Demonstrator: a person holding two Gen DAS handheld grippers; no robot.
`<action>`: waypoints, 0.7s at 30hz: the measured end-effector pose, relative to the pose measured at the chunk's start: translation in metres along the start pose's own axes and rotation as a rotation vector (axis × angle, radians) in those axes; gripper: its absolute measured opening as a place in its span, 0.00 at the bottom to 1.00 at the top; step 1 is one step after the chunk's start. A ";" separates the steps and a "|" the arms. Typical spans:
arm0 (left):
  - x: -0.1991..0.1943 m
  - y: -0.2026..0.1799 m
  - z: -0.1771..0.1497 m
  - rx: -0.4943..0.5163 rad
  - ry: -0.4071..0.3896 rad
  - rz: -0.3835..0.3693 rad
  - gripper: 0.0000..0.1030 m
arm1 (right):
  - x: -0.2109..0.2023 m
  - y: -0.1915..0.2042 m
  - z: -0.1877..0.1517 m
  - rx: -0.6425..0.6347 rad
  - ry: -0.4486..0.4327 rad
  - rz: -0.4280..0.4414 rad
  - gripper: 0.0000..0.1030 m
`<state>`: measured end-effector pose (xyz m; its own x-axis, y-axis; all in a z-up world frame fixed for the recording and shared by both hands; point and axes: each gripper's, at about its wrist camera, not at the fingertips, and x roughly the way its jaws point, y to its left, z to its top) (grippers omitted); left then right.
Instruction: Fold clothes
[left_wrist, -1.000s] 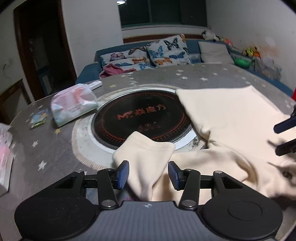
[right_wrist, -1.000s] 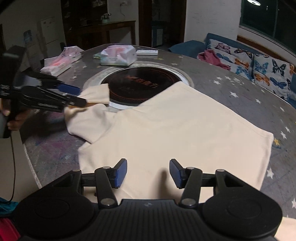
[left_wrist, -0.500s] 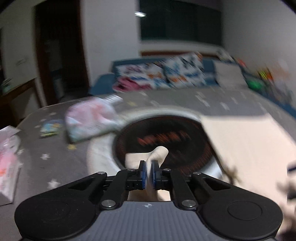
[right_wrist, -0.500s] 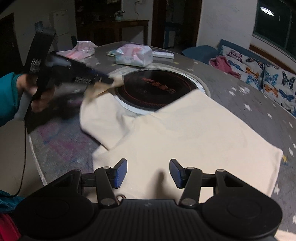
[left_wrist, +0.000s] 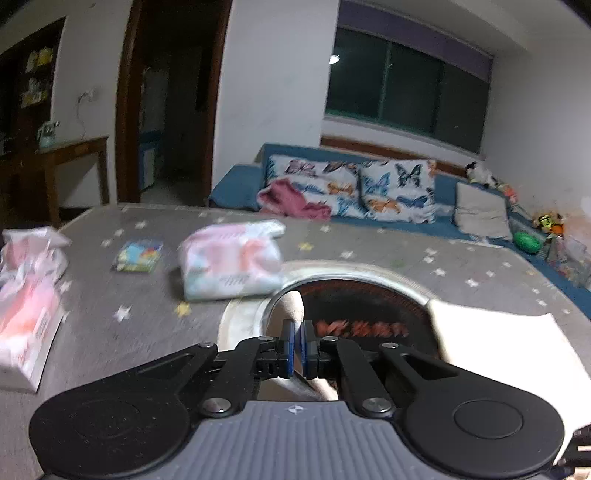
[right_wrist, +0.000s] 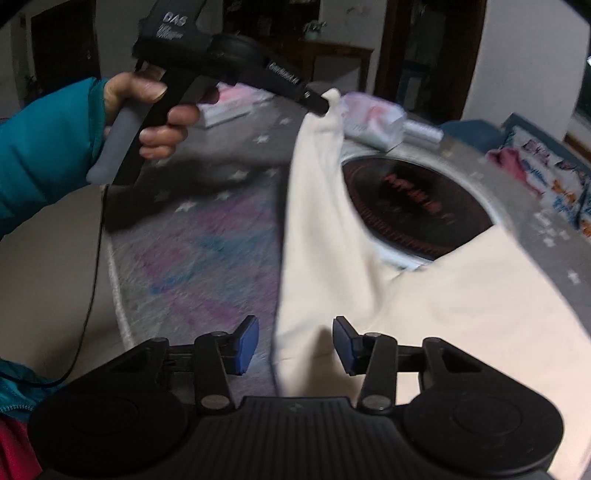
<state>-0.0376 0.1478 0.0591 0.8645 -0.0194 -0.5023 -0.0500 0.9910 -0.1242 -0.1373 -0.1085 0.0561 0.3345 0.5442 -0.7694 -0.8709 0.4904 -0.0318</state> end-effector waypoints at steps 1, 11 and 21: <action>0.001 0.004 -0.003 -0.007 0.010 0.009 0.04 | 0.002 0.003 -0.002 -0.010 0.006 0.016 0.43; 0.009 0.026 -0.029 -0.089 0.102 0.020 0.13 | -0.014 -0.007 0.000 0.039 -0.037 -0.011 0.43; 0.018 0.033 -0.044 -0.148 0.131 0.092 0.47 | -0.026 -0.017 -0.007 0.073 -0.044 -0.049 0.44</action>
<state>-0.0460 0.1746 0.0086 0.7809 0.0432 -0.6231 -0.2068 0.9592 -0.1927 -0.1334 -0.1360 0.0722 0.3927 0.5470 -0.7393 -0.8251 0.5646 -0.0205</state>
